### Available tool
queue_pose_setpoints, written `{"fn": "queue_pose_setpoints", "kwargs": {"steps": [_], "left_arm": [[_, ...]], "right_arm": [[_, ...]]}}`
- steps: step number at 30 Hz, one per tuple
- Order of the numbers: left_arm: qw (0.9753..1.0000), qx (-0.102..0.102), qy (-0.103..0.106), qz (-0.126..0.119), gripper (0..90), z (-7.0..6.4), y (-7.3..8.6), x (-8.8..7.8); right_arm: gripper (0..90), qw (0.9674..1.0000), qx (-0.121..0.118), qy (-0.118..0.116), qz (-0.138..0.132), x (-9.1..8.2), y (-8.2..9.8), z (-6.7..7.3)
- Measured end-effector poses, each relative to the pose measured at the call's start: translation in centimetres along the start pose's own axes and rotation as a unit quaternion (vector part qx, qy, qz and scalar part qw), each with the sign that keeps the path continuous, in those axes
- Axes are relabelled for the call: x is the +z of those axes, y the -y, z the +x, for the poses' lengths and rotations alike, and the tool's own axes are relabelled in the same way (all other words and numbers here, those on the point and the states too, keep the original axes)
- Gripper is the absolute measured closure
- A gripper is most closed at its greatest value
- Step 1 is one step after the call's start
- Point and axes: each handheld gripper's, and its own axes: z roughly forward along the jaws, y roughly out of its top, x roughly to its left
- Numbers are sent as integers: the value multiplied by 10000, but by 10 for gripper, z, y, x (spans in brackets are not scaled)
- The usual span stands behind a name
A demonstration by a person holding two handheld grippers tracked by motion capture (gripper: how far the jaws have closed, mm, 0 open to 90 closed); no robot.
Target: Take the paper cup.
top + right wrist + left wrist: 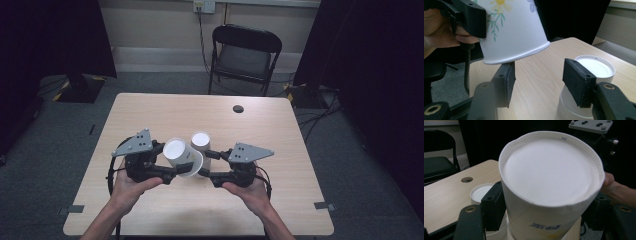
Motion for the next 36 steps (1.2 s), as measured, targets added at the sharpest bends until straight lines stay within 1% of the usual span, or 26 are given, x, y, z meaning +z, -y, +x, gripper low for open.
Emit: {"fn": "queue_pose_setpoints", "kwargs": {"steps": [1, 2, 3, 10, 13, 18, 25, 33, 36], "left_arm": [[10000, 1, -13, 24, 311, 1, 0, 0], [10000, 1, -13, 24, 311, 1, 0, 0], [10000, -34, -1, 27, 311, 1, 1, 0], [9998, -90, 110, 99, 312, 2, 4, 5], [9998, -99, 140, 114, 313, 2, 5, 6], [9993, -216, 265, 149, 316, 4, 9, 10], [9988, -284, 373, 155, 320, 4, 10, 12], [9983, -300, 458, 175, 319, 4, 11, 15], [9980, -310, 514, 190, 319, 3, 11, 17]], "right_arm": [[450, 10000, -26, -9, -56, 0, 1, 0], [450, 10000, -26, -9, -56, 0, 1, 0], [451, 10000, -20, 1, -63, 0, 1, 0], [456, 9998, -17, 22, -188, -2, 1, -3], [454, 9998, -11, 25, -205, -3, 1, -3], [452, 9998, -31, 28, -200, -3, 1, -3], [458, 9997, 29, -17, -229, -3, 1, -4], [454, 9991, 187, -108, -353, -3, 0, -5], [454, 9990, 199, -127, -372, -2, 0, -5]]}}
